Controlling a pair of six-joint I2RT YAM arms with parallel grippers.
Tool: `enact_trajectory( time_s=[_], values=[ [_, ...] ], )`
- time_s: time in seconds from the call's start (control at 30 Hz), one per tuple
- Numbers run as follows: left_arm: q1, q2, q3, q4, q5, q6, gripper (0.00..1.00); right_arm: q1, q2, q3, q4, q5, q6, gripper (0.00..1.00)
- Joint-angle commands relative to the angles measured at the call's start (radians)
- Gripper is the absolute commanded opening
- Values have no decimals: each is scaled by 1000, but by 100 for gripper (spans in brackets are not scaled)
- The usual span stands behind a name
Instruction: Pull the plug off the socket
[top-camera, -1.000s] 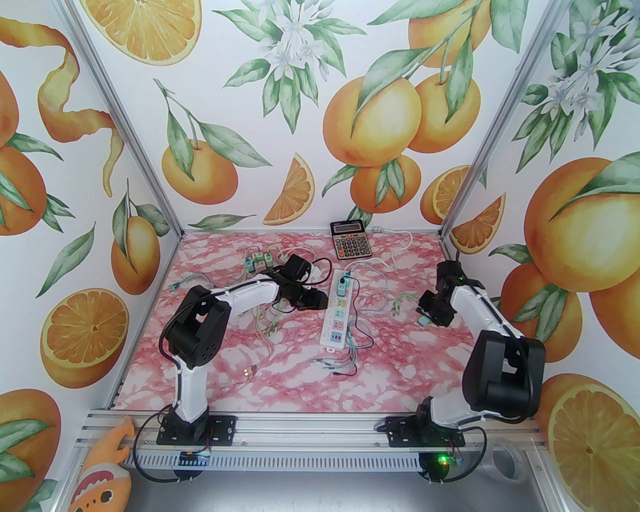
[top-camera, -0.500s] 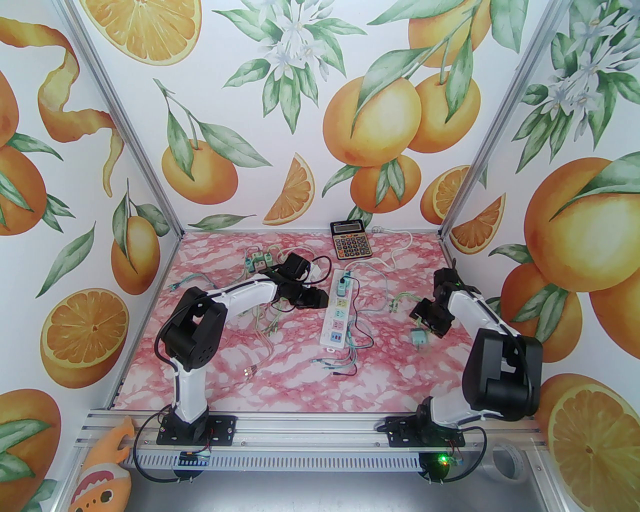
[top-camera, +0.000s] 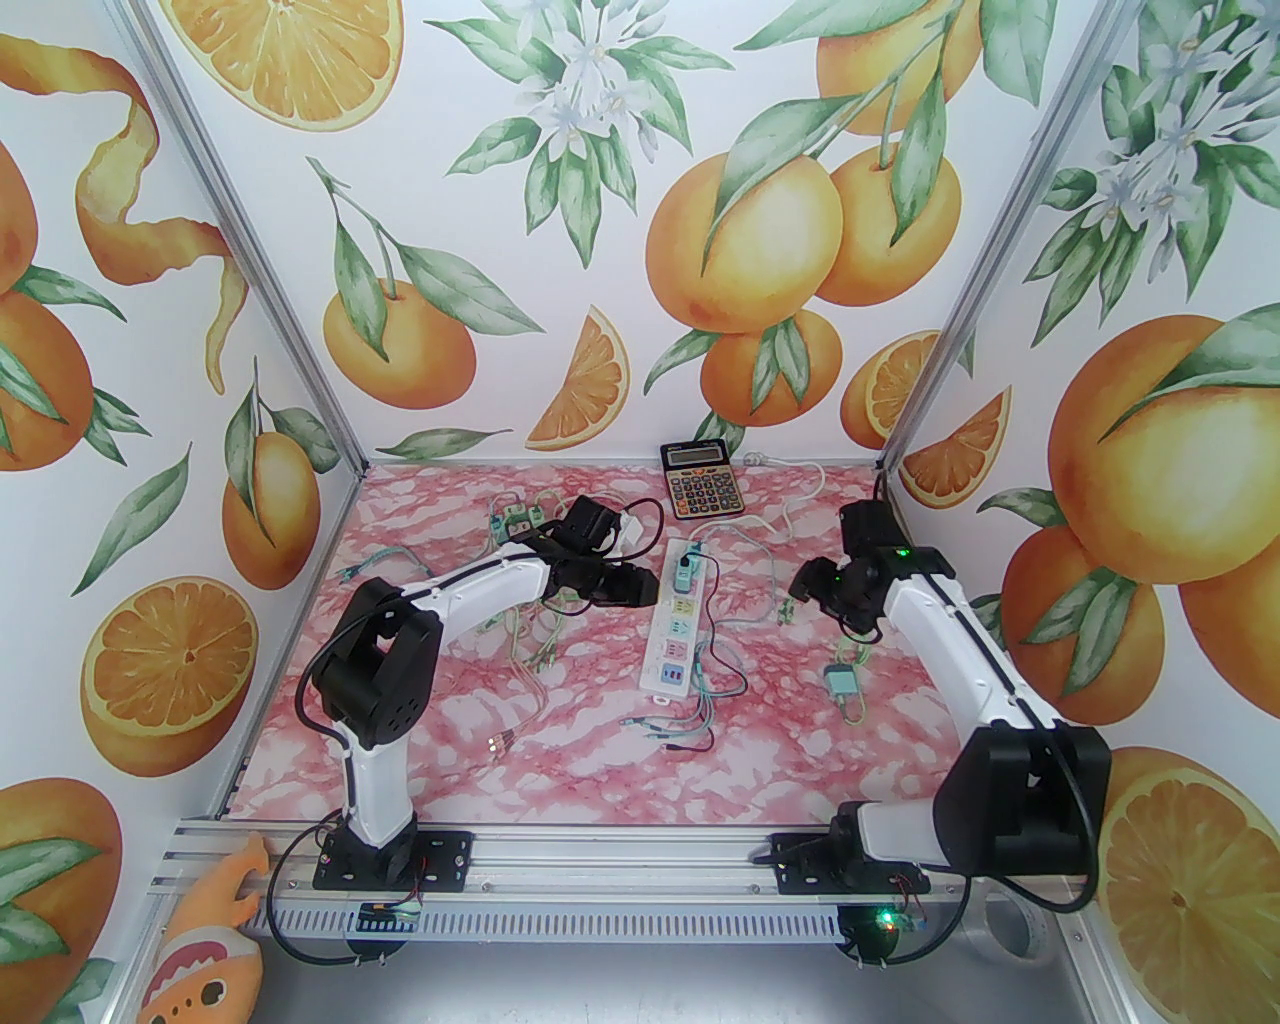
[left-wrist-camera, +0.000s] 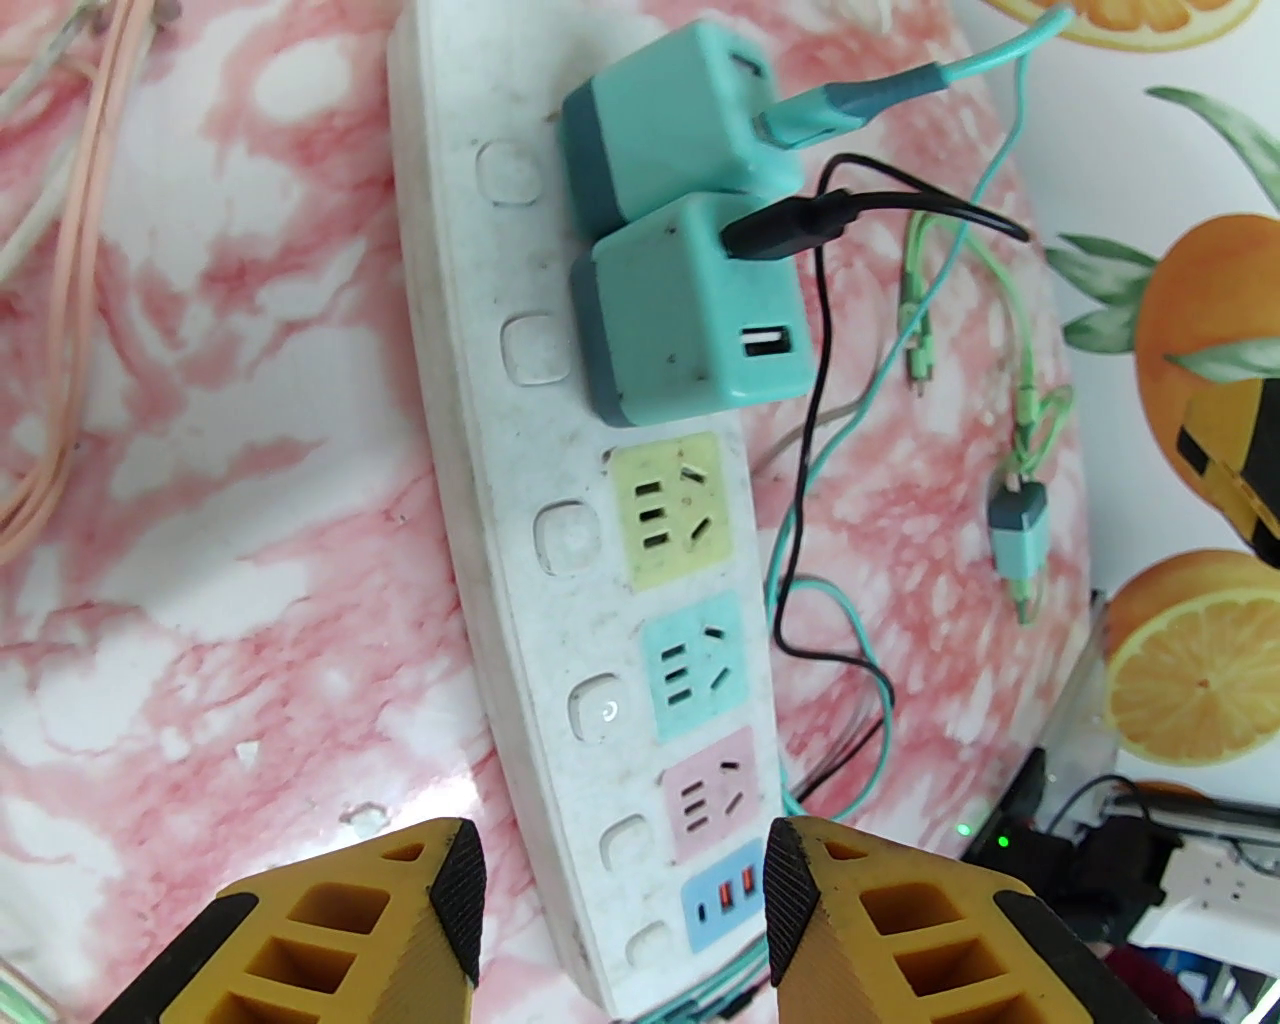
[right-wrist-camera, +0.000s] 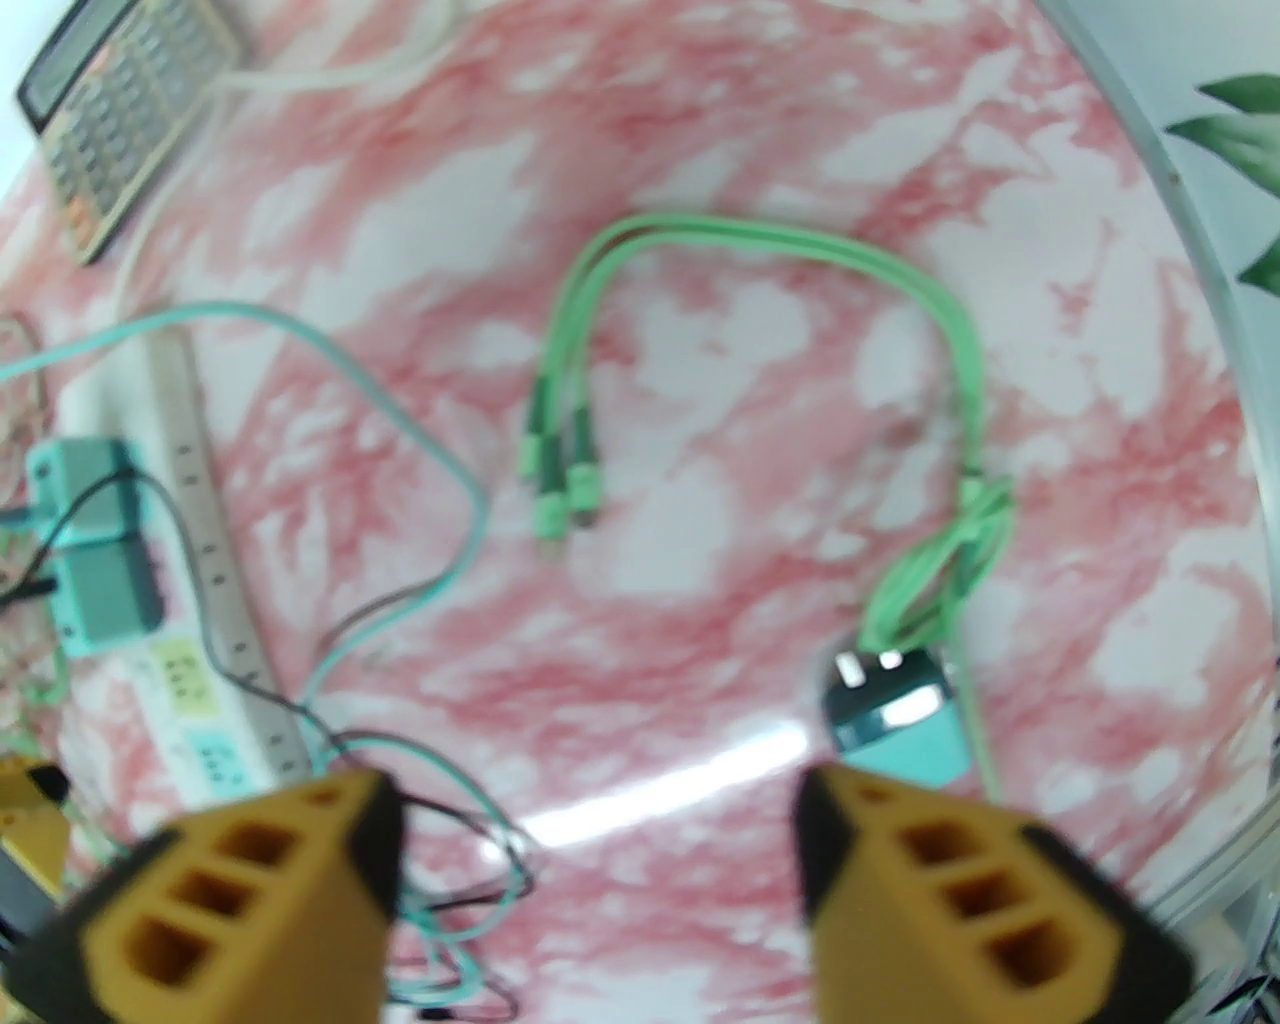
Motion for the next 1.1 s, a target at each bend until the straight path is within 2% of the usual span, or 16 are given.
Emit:
enact_trajectory(
  time_s=[0.0, 0.1, 0.2, 0.37, 0.57, 0.77, 0.93, 1.07],
  values=[
    [-23, -41, 41, 43, -14, 34, 48, 45, -23, -9, 58, -71, 24, 58],
    [-34, -32, 56, 45, -31, 50, 47, 68, -20, -19, 83, -84, 38, 57],
    [-67, 33, 134, 32, -124, 106, 46, 135, -2, -44, 142, -101, 80, 57],
    [-97, 109, 212, 42, -237, 140, 46, 177, 16, -55, 176, -112, 114, 56],
    [-126, 242, 361, -20, -306, 174, 49, 203, 25, -70, 200, -122, 137, 56],
    [-151, 362, 511, -116, -422, 213, 48, 215, 33, -81, 222, -140, 151, 56],
    [-154, 405, 554, -137, -433, 215, 41, 216, 53, -100, 265, -177, 162, 55],
    [-153, 409, 550, -153, -442, 220, 27, 215, 101, -109, 342, -219, 181, 55]
  ],
)
